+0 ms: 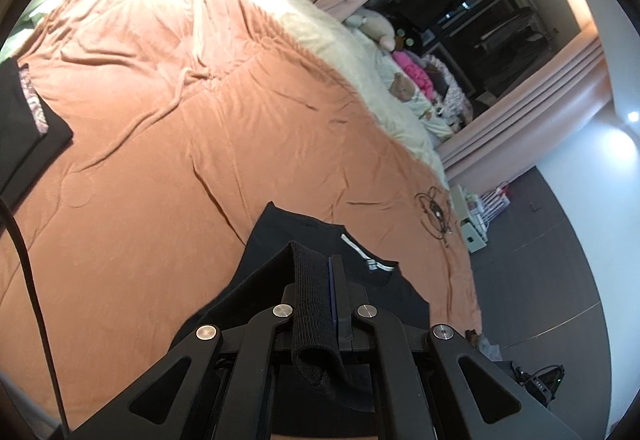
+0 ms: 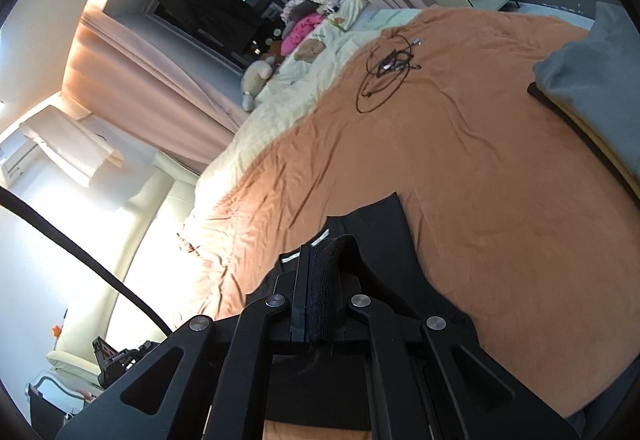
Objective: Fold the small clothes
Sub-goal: 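Lift the hem with both tools and fold it toward the collar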
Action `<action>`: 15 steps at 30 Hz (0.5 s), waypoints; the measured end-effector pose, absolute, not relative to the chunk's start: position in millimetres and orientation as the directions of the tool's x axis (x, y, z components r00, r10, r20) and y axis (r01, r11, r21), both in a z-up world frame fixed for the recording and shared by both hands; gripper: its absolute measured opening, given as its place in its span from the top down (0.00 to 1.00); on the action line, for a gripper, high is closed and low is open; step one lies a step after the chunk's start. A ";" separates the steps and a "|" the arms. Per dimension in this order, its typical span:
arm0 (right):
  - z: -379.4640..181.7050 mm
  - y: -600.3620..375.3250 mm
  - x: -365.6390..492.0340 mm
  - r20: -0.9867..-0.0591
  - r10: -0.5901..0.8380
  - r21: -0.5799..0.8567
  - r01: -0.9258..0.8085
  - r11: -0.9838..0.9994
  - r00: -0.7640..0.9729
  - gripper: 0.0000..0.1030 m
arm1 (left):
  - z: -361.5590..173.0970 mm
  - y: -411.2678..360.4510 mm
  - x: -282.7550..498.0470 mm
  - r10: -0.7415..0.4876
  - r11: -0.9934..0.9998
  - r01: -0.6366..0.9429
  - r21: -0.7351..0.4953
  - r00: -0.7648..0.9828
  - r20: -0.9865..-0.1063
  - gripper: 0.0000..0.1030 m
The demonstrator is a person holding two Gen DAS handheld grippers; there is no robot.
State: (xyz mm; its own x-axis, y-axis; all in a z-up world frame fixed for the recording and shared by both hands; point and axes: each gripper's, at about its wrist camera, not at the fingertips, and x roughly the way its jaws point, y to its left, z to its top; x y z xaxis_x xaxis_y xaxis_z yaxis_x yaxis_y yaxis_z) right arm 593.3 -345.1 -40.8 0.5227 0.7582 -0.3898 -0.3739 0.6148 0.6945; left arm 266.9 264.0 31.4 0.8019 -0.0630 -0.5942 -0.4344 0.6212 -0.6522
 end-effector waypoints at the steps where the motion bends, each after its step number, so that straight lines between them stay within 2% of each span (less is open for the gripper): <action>1: -40.5 -341.4 599.0 -0.400 0.753 0.691 -0.368 0.622 0.522 0.99 | 28.2 266.3 272.5 -0.065 0.620 -0.439 -0.650 0.797 -0.600 0.97; 15: -61.3 -289.5 661.4 -0.527 0.694 0.670 -0.263 0.694 0.490 0.99 | -50.2 297.6 366.3 -0.070 0.622 -0.542 -0.565 0.680 -0.730 0.96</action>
State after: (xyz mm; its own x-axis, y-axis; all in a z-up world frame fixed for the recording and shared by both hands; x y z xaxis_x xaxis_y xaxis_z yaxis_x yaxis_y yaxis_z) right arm 661.4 -289.5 -61.3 0.4897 0.6945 -0.5272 -0.2629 0.6941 0.6701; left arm 366.3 297.6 -50.2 0.6801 -0.0702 -0.7298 -0.5419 0.6223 -0.5649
